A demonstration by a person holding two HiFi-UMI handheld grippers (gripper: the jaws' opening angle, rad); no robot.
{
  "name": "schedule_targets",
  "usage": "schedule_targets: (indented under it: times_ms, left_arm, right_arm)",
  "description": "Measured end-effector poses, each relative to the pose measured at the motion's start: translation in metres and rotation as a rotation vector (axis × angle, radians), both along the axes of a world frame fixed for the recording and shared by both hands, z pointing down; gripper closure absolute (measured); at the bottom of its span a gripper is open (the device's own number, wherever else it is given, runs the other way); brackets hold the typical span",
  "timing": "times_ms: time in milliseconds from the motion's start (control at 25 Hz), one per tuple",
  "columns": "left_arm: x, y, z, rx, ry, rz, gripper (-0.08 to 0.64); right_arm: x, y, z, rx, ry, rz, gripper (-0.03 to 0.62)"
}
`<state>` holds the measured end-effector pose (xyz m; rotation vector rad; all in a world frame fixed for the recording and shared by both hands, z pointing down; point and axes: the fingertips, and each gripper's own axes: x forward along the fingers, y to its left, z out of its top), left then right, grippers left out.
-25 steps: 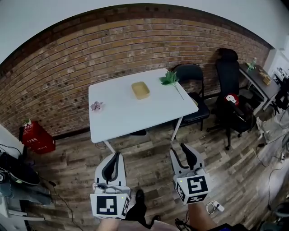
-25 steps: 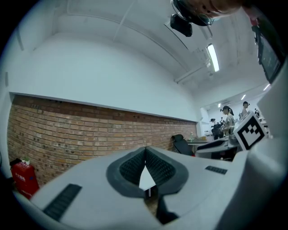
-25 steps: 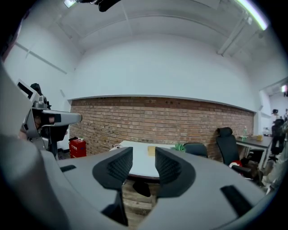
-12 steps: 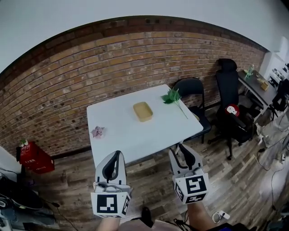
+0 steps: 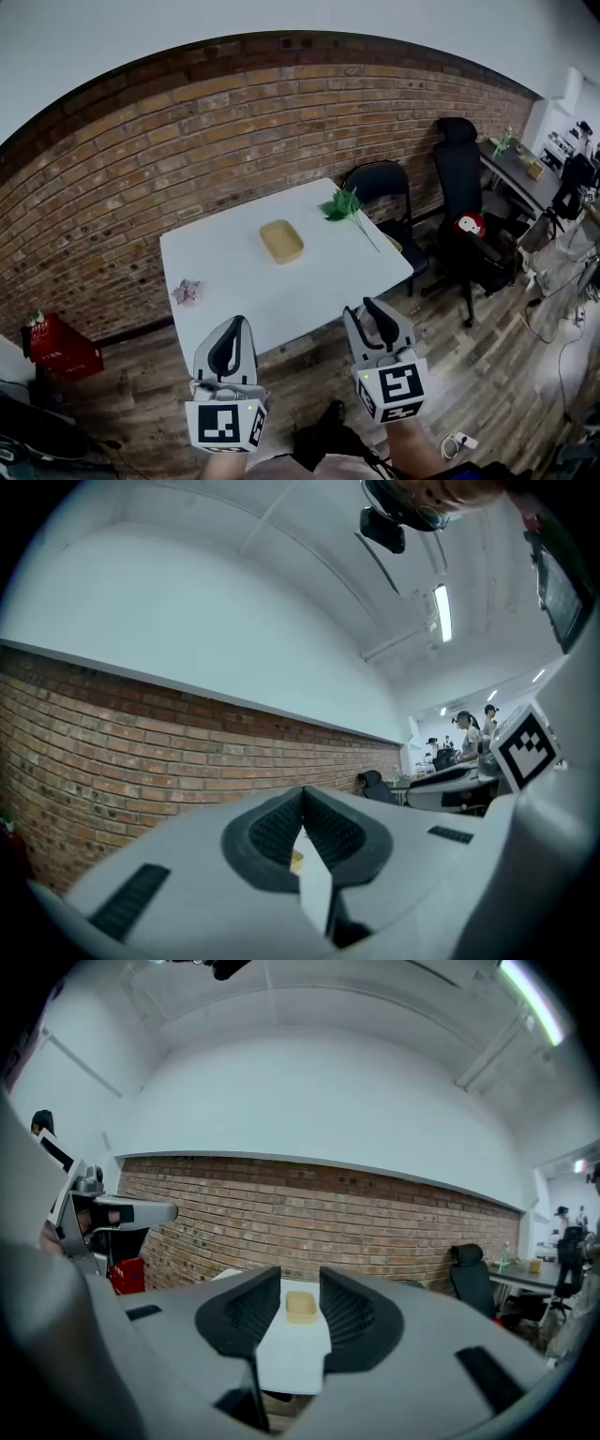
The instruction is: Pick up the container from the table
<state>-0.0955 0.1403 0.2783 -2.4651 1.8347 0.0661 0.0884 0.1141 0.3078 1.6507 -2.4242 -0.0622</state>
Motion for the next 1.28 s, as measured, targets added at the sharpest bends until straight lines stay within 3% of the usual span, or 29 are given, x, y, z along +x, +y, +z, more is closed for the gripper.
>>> schedule_targets:
  times_ms: [480,840,1280]
  left_arm:
    - [0.025,-0.089,0.035,-0.077,-0.048,-0.009,0.551]
    - [0.033,-0.185,0.046,-0.133,-0.087,-0.098,0.551]
    - [0.019,-0.248,0.022,-0.107,-0.119,-0.246,0.551]
  right_arm:
    - [0.026,-0.094,0.036,-0.050,-0.031,-0.007,0.463]
    - [0.029,-0.207,0.057,-0.108,-0.062,-0.103,0.465]
    - [0.009,-0.304,0.038,-0.079,-0.081,-0.230,0.469]
